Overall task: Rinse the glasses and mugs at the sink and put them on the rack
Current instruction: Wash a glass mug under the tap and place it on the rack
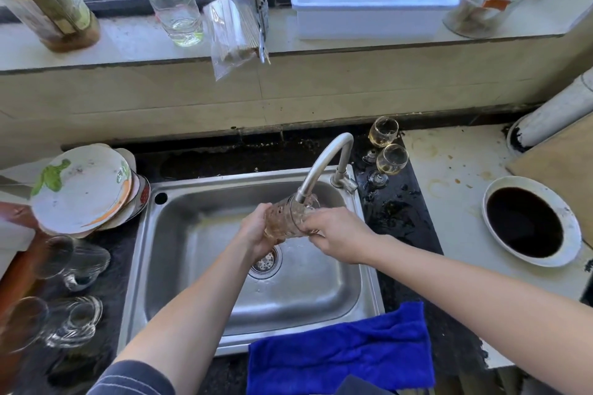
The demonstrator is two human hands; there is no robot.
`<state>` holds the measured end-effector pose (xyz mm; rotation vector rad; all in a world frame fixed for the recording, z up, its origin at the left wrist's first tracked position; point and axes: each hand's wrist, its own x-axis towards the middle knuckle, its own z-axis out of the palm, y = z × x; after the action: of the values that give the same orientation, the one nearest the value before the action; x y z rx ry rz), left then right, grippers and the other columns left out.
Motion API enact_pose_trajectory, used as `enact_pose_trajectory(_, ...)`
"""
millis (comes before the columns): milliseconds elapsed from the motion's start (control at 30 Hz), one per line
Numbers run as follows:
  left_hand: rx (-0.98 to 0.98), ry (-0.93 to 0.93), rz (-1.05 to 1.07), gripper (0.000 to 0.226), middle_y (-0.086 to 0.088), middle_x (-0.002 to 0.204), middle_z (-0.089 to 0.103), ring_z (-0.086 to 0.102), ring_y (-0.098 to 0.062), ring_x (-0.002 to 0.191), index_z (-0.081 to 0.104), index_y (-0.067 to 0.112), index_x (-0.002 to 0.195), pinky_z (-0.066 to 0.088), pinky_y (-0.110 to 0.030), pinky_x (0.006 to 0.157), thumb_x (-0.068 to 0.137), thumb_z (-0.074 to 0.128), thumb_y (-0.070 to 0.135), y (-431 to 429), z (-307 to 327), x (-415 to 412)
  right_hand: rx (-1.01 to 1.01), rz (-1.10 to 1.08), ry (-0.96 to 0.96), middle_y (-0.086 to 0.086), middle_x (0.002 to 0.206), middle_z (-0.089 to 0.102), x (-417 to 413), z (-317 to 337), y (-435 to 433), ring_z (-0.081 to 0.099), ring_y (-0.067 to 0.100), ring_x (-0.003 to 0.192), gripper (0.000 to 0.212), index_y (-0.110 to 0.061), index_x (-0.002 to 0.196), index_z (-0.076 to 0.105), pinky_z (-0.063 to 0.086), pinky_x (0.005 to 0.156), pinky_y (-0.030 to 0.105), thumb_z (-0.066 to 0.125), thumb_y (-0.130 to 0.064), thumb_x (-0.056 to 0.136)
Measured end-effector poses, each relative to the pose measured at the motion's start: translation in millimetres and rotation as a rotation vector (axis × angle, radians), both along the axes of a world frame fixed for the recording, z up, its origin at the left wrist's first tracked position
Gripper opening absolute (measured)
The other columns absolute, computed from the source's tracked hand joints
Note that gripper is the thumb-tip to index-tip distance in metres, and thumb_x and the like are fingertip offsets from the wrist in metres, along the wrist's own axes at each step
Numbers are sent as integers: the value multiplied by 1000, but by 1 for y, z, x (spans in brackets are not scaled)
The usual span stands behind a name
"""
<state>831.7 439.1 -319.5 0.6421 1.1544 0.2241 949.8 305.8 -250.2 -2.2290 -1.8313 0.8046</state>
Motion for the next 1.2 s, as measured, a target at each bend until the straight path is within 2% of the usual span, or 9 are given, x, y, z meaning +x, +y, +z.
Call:
enact_pose_trajectory(133,-81,-78,23,15,-11,64,58,51,-23,58,58,7,72,40,-32,62,83,48,9,-4,2,1,-81,-61,70,4,117,66,-18,-4,12,59,28,107,28,-21,116,61,47,87,37,53,-37,95)
enact_pose_trajectory(267,-86,-115,-207,37,-21,97,61,56,-29,79,62,1,107,47,-38,74,79,38,1,12,0,-5,-9,107,15,3,111,69,0,0,3,61,26,103,20,-19,109,69,49,86,38,58,-24,92)
enact_pose_trajectory(433,182,78,-571,15,-12,85,60,55,-25,79,63,12,93,49,-41,74,80,68,17,17,15,13,39,443,-259,4,72,68,0,8,3,64,28,68,23,-14,76,71,51,56,35,63,5,67)
enact_pose_trajectory(500,279,179,-564,6,-8,73,58,53,-21,64,60,14,85,47,-29,57,87,65,17,15,12,17,81,444,-286,-1,70,68,4,1,0,64,25,69,26,-17,74,71,48,52,30,66,5,61)
enact_pose_trajectory(600,358,191,-499,17,-11,73,48,44,-18,60,51,15,76,31,-26,51,86,51,1,10,2,21,-8,309,-277,3,97,68,-8,2,5,62,27,93,21,-17,92,69,46,67,34,60,-4,77)
enact_pose_trajectory(800,336,188,-358,20,-4,71,47,41,-17,57,48,10,79,32,-30,51,85,41,-7,6,-3,8,-168,212,-151,6,121,61,-10,0,-5,56,27,112,31,-21,121,58,48,86,38,52,-19,91)
enact_pose_trajectory(1000,369,207,-353,19,-12,73,47,41,-19,66,46,14,73,32,-33,56,80,47,-4,3,-2,8,-170,185,-223,8,111,65,-22,-2,8,58,29,105,22,-16,112,61,41,82,37,49,-25,96)
enact_pose_trajectory(1100,253,112,-424,16,-12,76,55,52,-22,66,51,10,77,45,-34,61,89,50,0,6,10,-7,-125,174,-158,0,108,66,-3,2,0,61,22,101,24,-27,111,67,46,81,33,49,-32,96)
enact_pose_trajectory(1200,85,-27,-542,7,-12,89,64,62,-27,78,56,8,88,52,-35,77,82,61,8,7,23,-23,-87,272,-260,-2,105,68,7,5,-3,62,21,99,23,-28,110,69,44,77,32,50,-27,96)
